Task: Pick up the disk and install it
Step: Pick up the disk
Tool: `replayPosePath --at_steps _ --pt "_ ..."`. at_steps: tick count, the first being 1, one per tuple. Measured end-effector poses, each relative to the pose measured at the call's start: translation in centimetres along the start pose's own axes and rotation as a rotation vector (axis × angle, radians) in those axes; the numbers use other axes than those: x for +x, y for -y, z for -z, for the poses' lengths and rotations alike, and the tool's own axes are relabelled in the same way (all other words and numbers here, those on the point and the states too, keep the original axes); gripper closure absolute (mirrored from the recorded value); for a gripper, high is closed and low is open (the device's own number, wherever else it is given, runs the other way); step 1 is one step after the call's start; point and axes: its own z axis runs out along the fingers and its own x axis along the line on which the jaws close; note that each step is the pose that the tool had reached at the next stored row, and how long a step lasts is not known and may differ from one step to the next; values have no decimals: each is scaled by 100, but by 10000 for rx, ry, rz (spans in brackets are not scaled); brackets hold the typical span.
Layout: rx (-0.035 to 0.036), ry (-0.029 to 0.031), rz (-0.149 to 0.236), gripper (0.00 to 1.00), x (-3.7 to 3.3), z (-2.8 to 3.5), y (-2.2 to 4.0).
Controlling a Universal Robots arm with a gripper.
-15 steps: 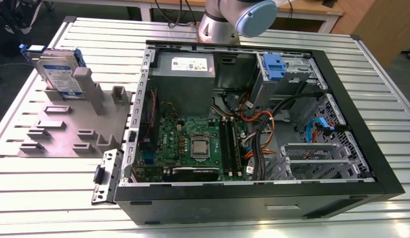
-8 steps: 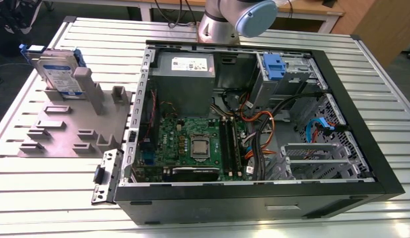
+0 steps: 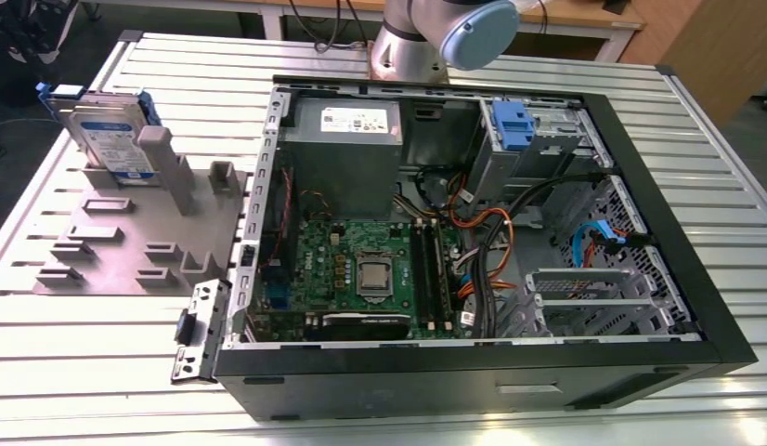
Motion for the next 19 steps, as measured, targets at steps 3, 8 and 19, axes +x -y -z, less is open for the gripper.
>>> replayPosePath --at_steps 3,8,19 --pt "0 -1 32 89 0 0 0" --pt "-1 -4 95 89 0 0 0" --pt "-1 -11 231 89 0 0 0"
